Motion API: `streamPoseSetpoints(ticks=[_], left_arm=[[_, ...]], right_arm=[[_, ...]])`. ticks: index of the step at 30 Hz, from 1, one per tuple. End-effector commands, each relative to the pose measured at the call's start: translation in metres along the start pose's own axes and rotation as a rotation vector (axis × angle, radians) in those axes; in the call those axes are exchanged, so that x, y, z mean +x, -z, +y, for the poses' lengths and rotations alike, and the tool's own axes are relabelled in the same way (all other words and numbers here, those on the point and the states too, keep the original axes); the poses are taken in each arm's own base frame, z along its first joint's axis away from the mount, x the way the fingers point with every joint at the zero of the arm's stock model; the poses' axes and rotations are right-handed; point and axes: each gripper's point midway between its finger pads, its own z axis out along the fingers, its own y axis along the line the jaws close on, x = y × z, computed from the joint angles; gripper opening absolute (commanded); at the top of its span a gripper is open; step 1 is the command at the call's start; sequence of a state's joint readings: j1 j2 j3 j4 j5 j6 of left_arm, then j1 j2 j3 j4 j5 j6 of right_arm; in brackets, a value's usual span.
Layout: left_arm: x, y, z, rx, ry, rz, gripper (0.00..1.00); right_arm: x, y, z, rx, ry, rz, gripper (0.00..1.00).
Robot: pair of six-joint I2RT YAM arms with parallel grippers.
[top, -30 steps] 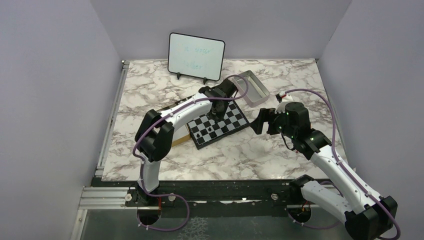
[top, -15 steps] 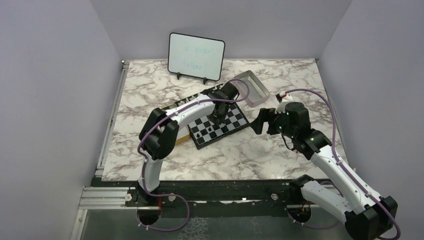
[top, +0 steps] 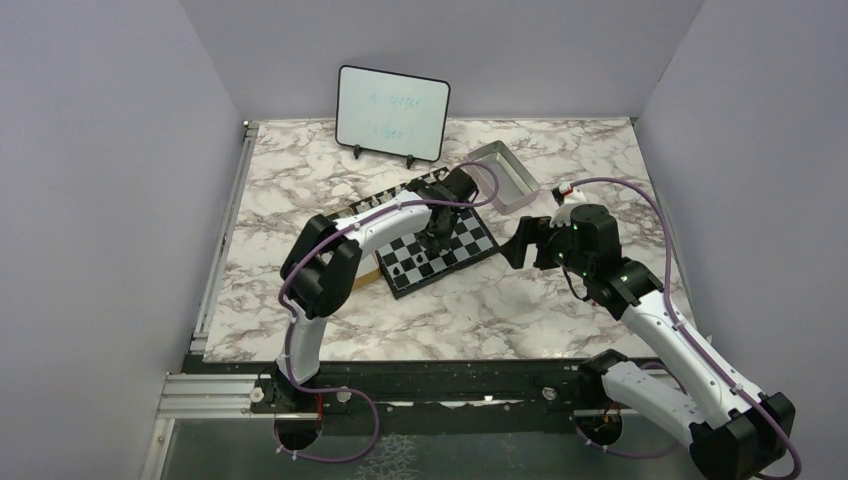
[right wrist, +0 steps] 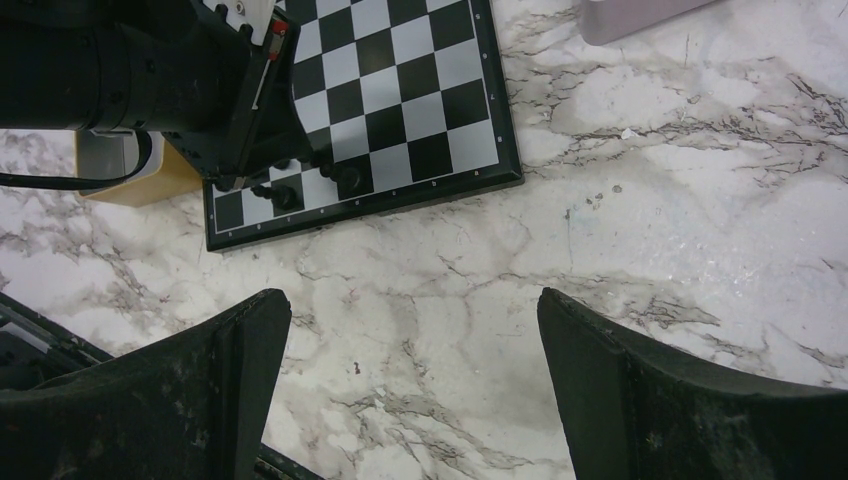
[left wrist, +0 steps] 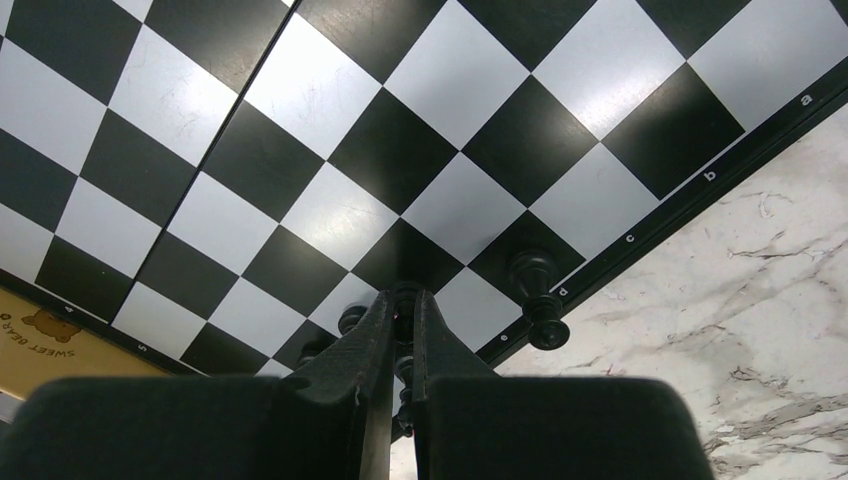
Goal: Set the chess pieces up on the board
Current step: Place the chess piece on the chessboard.
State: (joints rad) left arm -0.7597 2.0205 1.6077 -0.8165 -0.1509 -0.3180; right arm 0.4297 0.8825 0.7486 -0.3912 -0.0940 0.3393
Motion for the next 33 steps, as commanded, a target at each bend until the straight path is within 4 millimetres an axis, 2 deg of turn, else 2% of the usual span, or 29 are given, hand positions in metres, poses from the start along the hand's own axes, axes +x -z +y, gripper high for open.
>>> streamPoseSetpoints(ticks=[1,17,21,33], left_arm=[[-0.002,-0.006,0.0,-0.021,0.004,-0.014,0.08],[0.0,-0.015,0.004,-0.05,-0.006,-0.005,0.11],[-0.002,-0.011,0.005,-0.049,-0.01,-0.014,0.2],[-0.008,0.005,0.008,-0.05,-0.006,-0.044,0.21]], right_arm=[[-0.005,0.002,-0.003,0.013,-0.001,-0.029,1.0],[-0.005,0.002,-0.004,0.017,0.007,-0.03,1.0],[-0.009,0.002,-0.003,0.019,0.009,-0.023,1.0],[-0.007,0.002,0.003,-0.017,-0.008,-0.029,1.0]])
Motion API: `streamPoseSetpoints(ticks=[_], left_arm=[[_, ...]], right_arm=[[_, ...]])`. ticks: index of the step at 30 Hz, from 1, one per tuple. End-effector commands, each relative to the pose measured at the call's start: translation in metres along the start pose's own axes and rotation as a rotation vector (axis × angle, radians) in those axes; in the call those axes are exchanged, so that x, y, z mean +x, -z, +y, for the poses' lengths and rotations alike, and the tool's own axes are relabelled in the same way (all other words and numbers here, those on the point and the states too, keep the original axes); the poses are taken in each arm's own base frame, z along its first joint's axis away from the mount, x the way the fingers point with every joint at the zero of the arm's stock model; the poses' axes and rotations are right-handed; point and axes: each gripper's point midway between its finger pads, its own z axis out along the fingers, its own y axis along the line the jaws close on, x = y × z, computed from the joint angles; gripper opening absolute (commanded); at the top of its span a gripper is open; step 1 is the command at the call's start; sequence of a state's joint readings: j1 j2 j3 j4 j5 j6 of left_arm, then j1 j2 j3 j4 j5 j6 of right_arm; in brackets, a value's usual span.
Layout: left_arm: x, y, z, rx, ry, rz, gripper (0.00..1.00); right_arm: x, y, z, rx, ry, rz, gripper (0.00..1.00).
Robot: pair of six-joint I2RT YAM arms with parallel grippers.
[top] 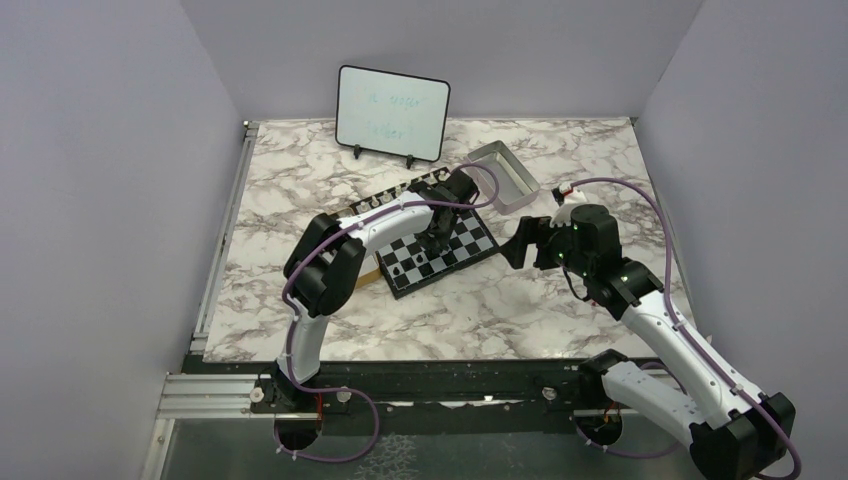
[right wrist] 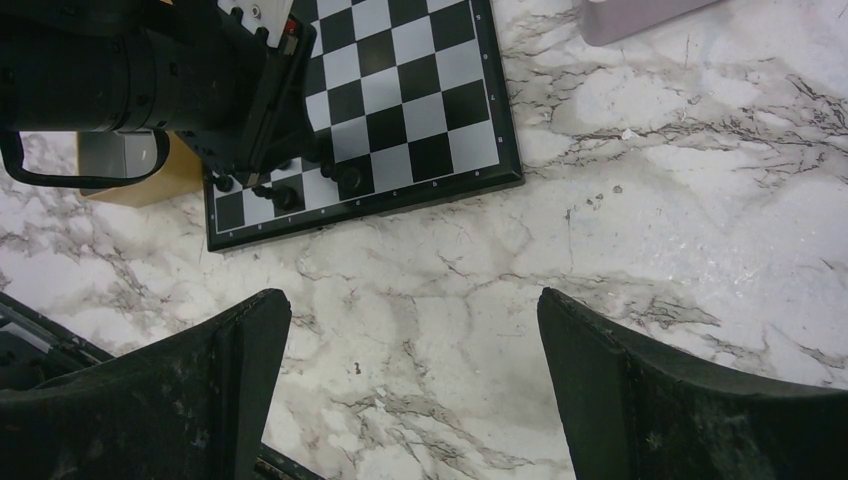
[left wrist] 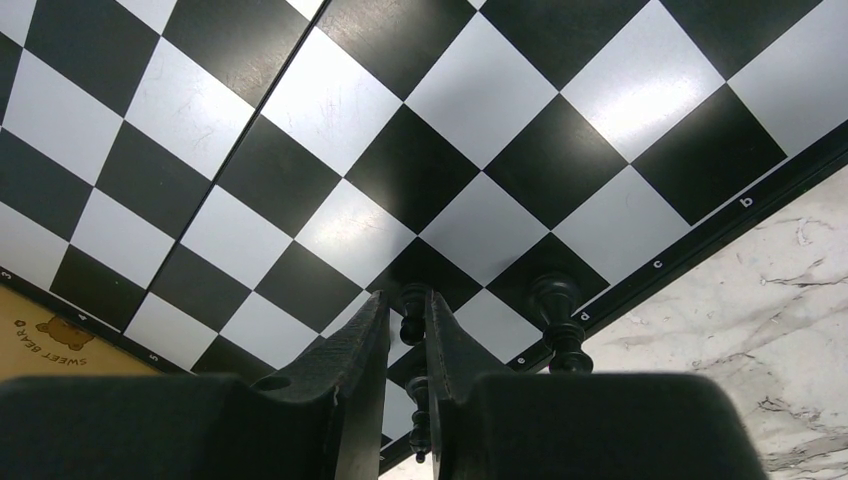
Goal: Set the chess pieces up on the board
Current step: Place the chess piece on the chessboard, then pick up the chess piece from the storage box.
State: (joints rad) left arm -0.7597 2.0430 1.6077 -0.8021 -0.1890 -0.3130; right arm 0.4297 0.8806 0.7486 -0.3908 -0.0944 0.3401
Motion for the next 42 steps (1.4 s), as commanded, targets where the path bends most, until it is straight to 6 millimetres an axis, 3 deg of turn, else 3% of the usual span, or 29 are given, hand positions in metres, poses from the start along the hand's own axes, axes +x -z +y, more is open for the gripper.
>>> streamPoseSetpoints(ticks=[1,4,10,14,18,24,32,42], left_arm=[[-0.01,0.017,0.003,-0.01,0.005,-0.05,0.21],[-0.018,0.028,0.003,0.004,0.023,-0.081,0.28],[-0.041,0.057,0.005,0.056,0.067,-0.157,0.31],[-0.048,0.07,0.022,0.045,0.112,-0.191,0.31],[-0.047,0.078,0.051,0.019,0.166,-0.204,0.31],[-0.035,0.082,0.103,-0.047,0.243,-0.203,0.31],[-0.002,0.079,0.176,-0.188,0.345,-0.186,0.26],[0.038,0.048,0.212,-0.203,0.441,-0.104,0.26]], right_arm=[[-0.007,0.003,0.003,-0.019,-0.007,-0.031,1.0],[-0.009,0.005,0.005,-0.026,-0.006,-0.04,1.0],[-0.009,0.007,0.006,-0.031,-0.006,-0.043,1.0],[-0.007,0.006,0.008,-0.042,-0.01,-0.034,1.0],[-0.007,0.007,0.009,-0.048,-0.011,-0.031,1.0],[-0.005,0.006,0.009,-0.051,-0.014,-0.031,1.0],[-0.002,0.001,0.009,-0.055,-0.02,-0.018,1.0],[0.0,-0.002,0.009,-0.059,-0.023,-0.011,1.0]])
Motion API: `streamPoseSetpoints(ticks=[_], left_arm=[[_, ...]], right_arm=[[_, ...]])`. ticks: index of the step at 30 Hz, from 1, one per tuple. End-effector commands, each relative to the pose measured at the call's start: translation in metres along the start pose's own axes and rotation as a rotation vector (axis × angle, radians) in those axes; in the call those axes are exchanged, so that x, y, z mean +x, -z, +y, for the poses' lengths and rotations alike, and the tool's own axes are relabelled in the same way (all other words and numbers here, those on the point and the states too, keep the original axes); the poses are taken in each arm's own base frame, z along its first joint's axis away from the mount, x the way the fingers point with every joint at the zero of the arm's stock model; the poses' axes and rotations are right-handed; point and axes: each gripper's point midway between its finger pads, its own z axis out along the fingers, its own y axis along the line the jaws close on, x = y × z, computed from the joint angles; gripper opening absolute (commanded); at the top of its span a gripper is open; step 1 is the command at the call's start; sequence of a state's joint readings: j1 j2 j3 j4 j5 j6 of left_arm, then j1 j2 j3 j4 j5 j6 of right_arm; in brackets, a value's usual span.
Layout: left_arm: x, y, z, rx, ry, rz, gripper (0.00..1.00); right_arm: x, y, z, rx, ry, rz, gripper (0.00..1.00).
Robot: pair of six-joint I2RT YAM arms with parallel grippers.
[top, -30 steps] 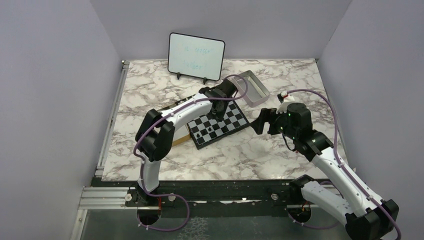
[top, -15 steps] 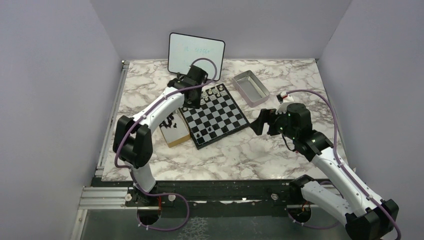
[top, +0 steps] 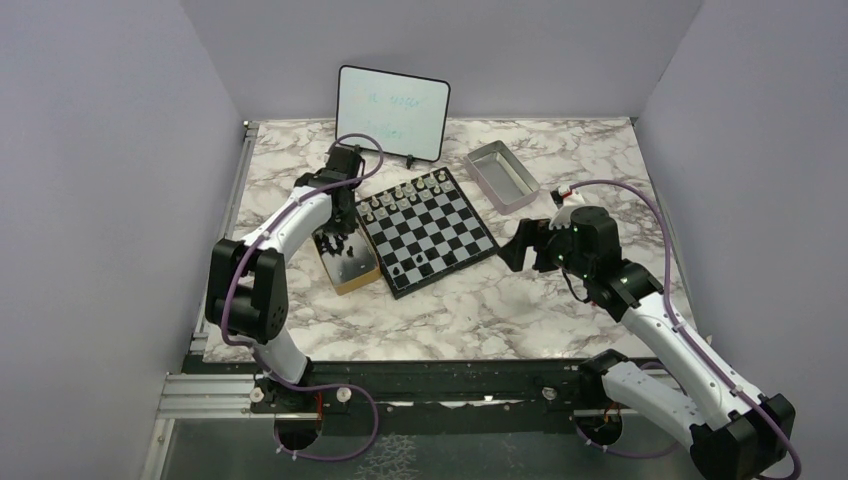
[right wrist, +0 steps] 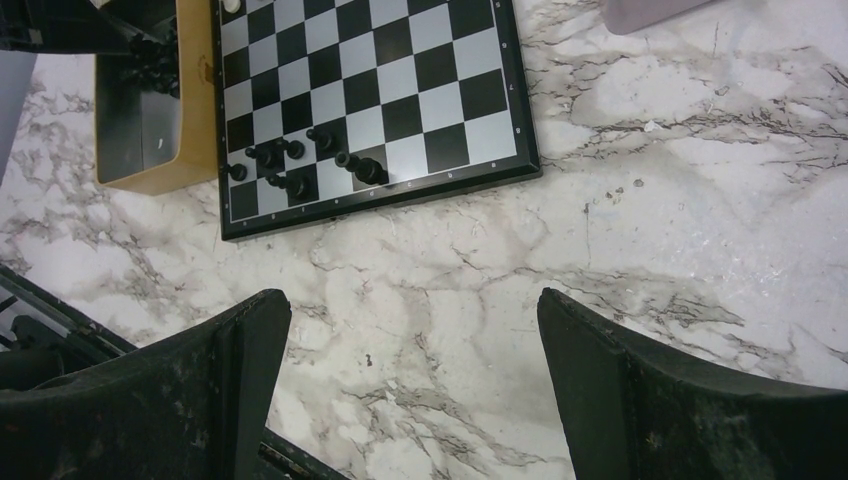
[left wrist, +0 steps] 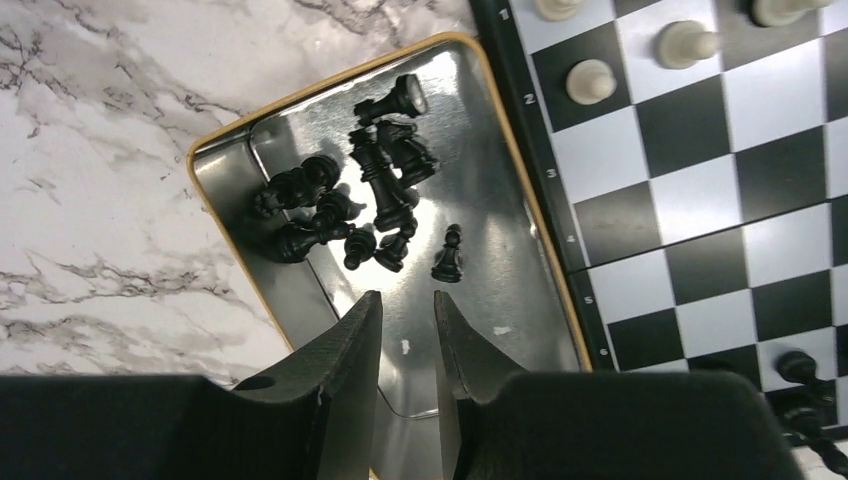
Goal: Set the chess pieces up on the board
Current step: Pick up the chess piece from the storage box.
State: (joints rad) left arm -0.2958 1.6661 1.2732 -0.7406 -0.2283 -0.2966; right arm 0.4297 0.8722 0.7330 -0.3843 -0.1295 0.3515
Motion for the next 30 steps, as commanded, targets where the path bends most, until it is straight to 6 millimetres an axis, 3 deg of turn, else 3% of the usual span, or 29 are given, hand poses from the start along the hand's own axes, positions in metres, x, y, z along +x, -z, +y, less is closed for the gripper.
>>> streamPoseSetpoints(ticks=[1,16,30], left_arm=[[-0.004,-0.006,0.013,0.001,0.023,-0.024,0.26],[0.005,-0.036,0.035,-0.087,0.019,0.025,0.26],[0.012,-0.05,0.05,-0.133,0.044,0.064,0.23]], right_arm=[[-0.006,-0.002,0.004,-0.027,-0.01,-0.024,1.0],[-0.005,-0.002,0.005,-0.032,-0.004,-0.022,1.0],[-0.005,-0.006,0.005,-0.036,0.001,-0.017,1.0]])
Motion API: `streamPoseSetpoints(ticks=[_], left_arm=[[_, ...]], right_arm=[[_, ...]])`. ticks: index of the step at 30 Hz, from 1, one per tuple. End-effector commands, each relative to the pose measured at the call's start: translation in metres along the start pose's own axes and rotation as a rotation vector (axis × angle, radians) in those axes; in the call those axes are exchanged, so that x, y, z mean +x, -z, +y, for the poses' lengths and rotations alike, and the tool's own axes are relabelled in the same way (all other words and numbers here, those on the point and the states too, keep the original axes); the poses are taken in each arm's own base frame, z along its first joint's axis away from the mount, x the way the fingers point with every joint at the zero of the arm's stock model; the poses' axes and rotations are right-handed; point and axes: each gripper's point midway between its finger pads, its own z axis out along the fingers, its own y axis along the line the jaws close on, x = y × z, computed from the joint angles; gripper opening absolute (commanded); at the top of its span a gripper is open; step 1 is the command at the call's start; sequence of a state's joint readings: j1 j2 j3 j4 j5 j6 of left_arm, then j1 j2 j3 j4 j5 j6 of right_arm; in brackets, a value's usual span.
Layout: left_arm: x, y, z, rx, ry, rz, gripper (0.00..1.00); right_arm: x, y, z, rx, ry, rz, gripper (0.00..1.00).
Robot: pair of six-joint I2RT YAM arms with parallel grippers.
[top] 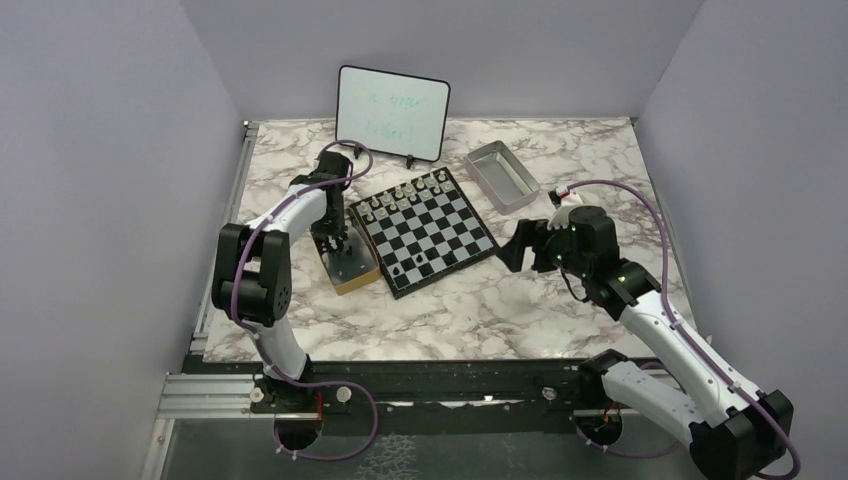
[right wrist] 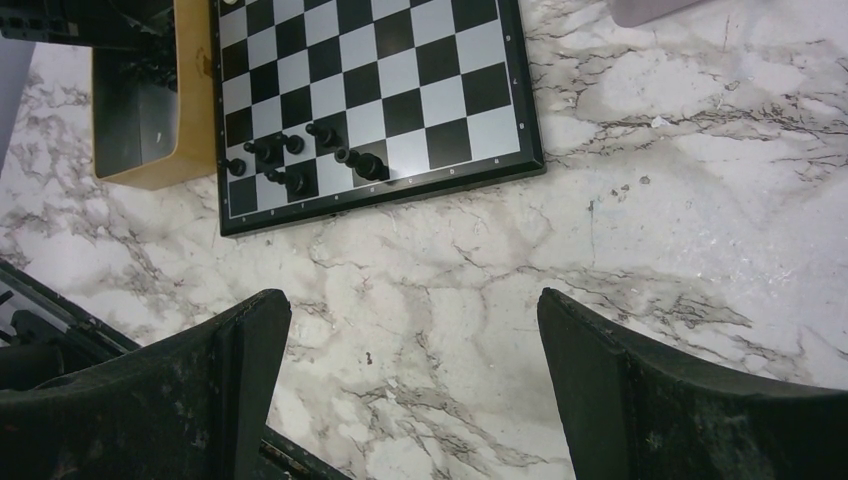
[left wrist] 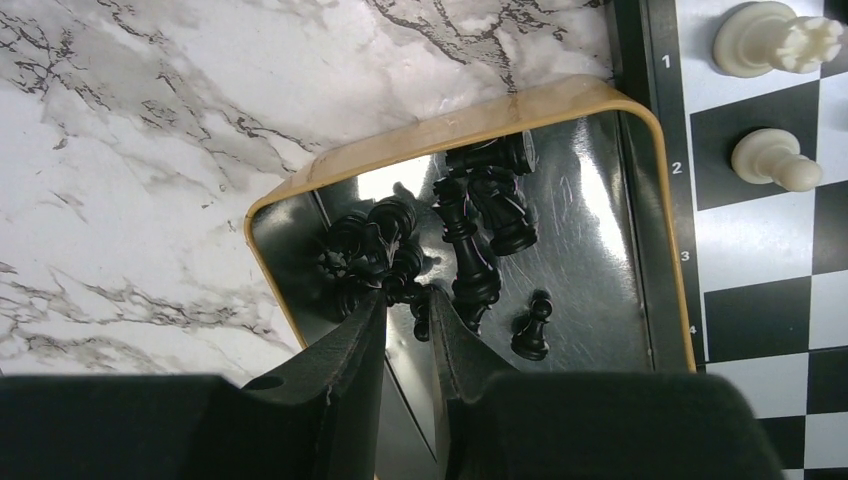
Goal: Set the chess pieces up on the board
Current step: Pick up the chess piece from the storage box.
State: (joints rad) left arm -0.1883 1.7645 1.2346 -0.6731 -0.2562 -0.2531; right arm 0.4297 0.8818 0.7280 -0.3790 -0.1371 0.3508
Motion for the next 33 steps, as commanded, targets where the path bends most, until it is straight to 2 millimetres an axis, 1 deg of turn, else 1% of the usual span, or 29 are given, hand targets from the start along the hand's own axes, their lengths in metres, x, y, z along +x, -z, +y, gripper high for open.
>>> streamPoseSetpoints(ticks=[1,4,10,14,23,27,33], left_arm=[[0.002,-0.009,0.009,-0.041,0.008,-0.002,0.23],[0.003,-0.012,0.009,-0.037,0.007,0.007,0.23],[-0.003,-0.013,0.008,-0.024,0.007,-0.002,0.23],[-0.002,-0.015,0.006,-0.013,0.005,0.006,0.22],[-0.002,-0.016,-0.003,0.032,-0.002,0.013,0.16],[-0.004,-0.012,-0.006,0.055,-0.006,0.006,0.11],[-0.004,-0.004,-0.01,0.09,-0.002,0.008,0.07]], right_arm=[[-0.008,-0.004,0.005,-0.032,0.0,-0.027,1.0],[-0.005,-0.005,0.004,-0.032,0.0,-0.022,1.0],[-0.005,-0.005,0.003,-0.028,0.001,-0.025,1.0],[-0.005,-0.004,0.003,-0.027,0.0,-0.024,1.0],[-0.004,-0.005,0.003,-0.029,-0.001,-0.022,1.0],[-0.007,-0.004,0.004,-0.028,0.004,-0.029,1.0],[-0.007,-0.004,0.003,-0.024,0.009,-0.024,1.0]])
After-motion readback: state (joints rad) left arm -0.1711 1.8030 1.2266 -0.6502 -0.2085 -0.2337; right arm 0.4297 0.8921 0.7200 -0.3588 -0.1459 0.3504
